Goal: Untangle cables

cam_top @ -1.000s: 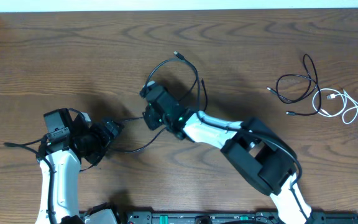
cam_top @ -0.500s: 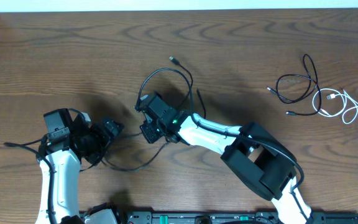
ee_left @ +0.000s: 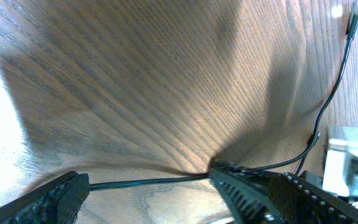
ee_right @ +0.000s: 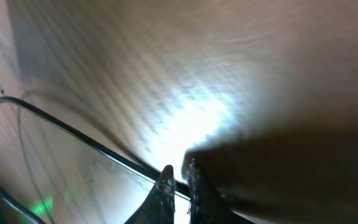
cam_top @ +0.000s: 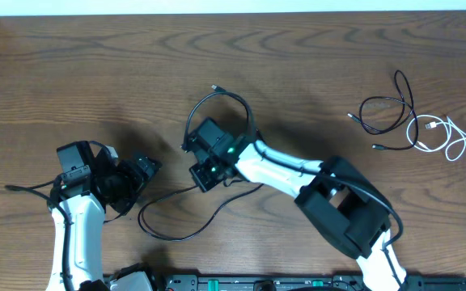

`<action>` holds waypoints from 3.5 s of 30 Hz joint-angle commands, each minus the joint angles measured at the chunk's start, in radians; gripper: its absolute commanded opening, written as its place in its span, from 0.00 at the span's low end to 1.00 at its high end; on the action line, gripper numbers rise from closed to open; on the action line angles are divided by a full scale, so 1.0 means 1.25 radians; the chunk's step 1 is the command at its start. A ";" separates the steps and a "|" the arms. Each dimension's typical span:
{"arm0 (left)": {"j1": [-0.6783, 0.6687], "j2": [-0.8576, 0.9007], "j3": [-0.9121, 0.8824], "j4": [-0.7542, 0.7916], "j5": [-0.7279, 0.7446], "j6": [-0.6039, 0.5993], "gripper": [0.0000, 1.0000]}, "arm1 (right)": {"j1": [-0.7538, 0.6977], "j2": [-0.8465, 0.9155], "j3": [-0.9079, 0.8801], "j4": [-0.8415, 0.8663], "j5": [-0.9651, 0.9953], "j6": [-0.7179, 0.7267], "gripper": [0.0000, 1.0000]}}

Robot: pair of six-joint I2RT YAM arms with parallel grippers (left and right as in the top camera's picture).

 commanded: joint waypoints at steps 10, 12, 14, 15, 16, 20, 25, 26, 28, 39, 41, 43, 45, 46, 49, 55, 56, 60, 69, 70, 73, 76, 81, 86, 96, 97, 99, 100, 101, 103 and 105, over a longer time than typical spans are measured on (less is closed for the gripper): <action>0.001 -0.002 0.015 -0.002 0.010 0.013 0.98 | -0.201 -0.173 0.007 -0.193 0.041 -0.076 0.22; 0.001 -0.002 0.015 -0.002 0.010 0.013 0.98 | -0.250 -0.173 0.007 -0.257 0.069 -0.076 0.29; 0.001 -0.002 0.015 0.016 0.008 0.013 0.98 | -0.302 -0.172 0.005 -0.325 0.095 -0.076 0.30; 0.001 -0.002 0.015 0.026 0.003 0.013 0.98 | -0.328 -0.172 0.004 -0.353 0.110 -0.076 0.30; 0.001 -0.002 0.015 0.028 -0.004 0.013 0.98 | -0.359 -0.172 0.004 -0.381 0.126 -0.076 0.31; 0.001 -0.001 0.015 0.025 -0.010 0.016 0.98 | -0.456 -0.172 0.003 -0.434 0.169 -0.076 0.51; -0.015 -0.001 0.020 -0.027 -0.018 0.161 0.98 | -0.551 -0.172 -0.003 -0.442 0.179 -0.073 0.61; -0.027 -0.001 0.025 -0.045 -0.046 0.175 0.98 | -0.561 -0.172 -0.005 -0.441 0.179 -0.073 0.61; -0.054 -0.001 0.043 -0.079 -0.115 0.175 0.98 | -0.579 -0.172 -0.006 -0.437 0.179 -0.073 0.64; -0.298 0.039 0.231 -0.226 -0.337 0.175 0.98 | -0.569 -0.172 -0.006 -0.430 0.229 -0.073 0.66; -0.349 0.051 0.231 -0.205 -0.338 0.185 0.98 | -0.569 -0.172 -0.008 -0.430 0.239 -0.073 0.67; -0.384 0.063 0.229 -0.188 -0.338 0.213 0.98 | -0.568 -0.171 -0.011 -0.429 0.239 -0.073 0.68; -0.420 0.081 0.226 -0.165 -0.335 0.248 0.87 | -0.567 -0.171 -0.014 -0.426 0.239 -0.073 0.68; -0.440 0.093 0.224 -0.153 -0.325 0.278 0.75 | -0.567 -0.171 -0.015 -0.425 0.239 -0.073 0.69; -0.492 0.130 0.216 -0.119 -0.293 0.339 0.72 | -0.567 -0.171 -0.015 -0.424 0.239 -0.073 0.69; -0.584 0.241 0.212 -0.079 -0.281 0.436 0.70 | -0.565 -0.171 -0.015 -0.422 0.239 -0.073 0.69; -0.593 0.257 0.212 -0.077 -0.281 0.447 0.72 | -0.565 -0.171 -0.015 -0.422 0.239 -0.073 0.69; -0.616 0.318 0.212 -0.069 -0.281 0.490 0.85 | -0.565 -0.171 -0.015 -0.421 0.239 -0.073 0.70; -0.619 0.396 0.212 -0.055 -0.278 0.550 0.98 | -0.564 -0.171 -0.016 -0.421 0.239 -0.073 0.70; -0.619 0.399 0.212 -0.055 -0.262 0.561 0.98 | -0.564 -0.171 -0.017 -0.421 0.239 -0.073 0.70; -0.619 0.400 0.210 -0.064 -0.164 0.629 0.98 | -0.563 -0.171 -0.020 -0.421 0.239 -0.073 0.71; -0.619 0.400 0.204 -0.067 -0.096 0.675 0.98 | -0.561 -0.171 -0.023 -0.417 0.239 -0.073 0.72; -0.619 0.400 0.189 -0.067 -0.091 0.678 0.98 | -0.561 -0.171 -0.026 -0.414 0.239 -0.073 0.73; -0.619 0.400 0.168 -0.067 -0.088 0.678 0.98 | -0.561 -0.171 -0.026 -0.414 0.239 -0.073 0.74; -0.620 0.400 0.123 -0.049 -0.064 0.680 0.99 | -0.561 -0.171 -0.027 -0.414 0.239 -0.073 0.75; -0.620 0.400 0.119 -0.049 -0.064 0.680 0.98 | -0.561 -0.171 -0.027 -0.414 0.239 -0.073 0.75; -0.620 0.400 0.111 -0.049 -0.064 0.678 0.96 | -0.561 -0.171 -0.027 -0.414 0.239 -0.073 0.75; -0.620 0.400 0.108 -0.049 -0.064 0.676 0.95 | -0.561 -0.171 -0.027 -0.414 0.239 -0.073 0.75; -0.620 0.400 0.106 -0.049 -0.064 0.677 0.94 | -0.561 -0.171 -0.027 -0.414 0.239 -0.073 0.76; -0.620 0.400 0.102 -0.044 -0.064 0.676 0.91 | -0.561 -0.171 -0.027 -0.414 0.239 -0.073 0.76; -0.620 0.400 0.101 -0.038 -0.064 0.677 0.86 | -0.561 -0.171 -0.027 -0.414 0.239 -0.073 0.76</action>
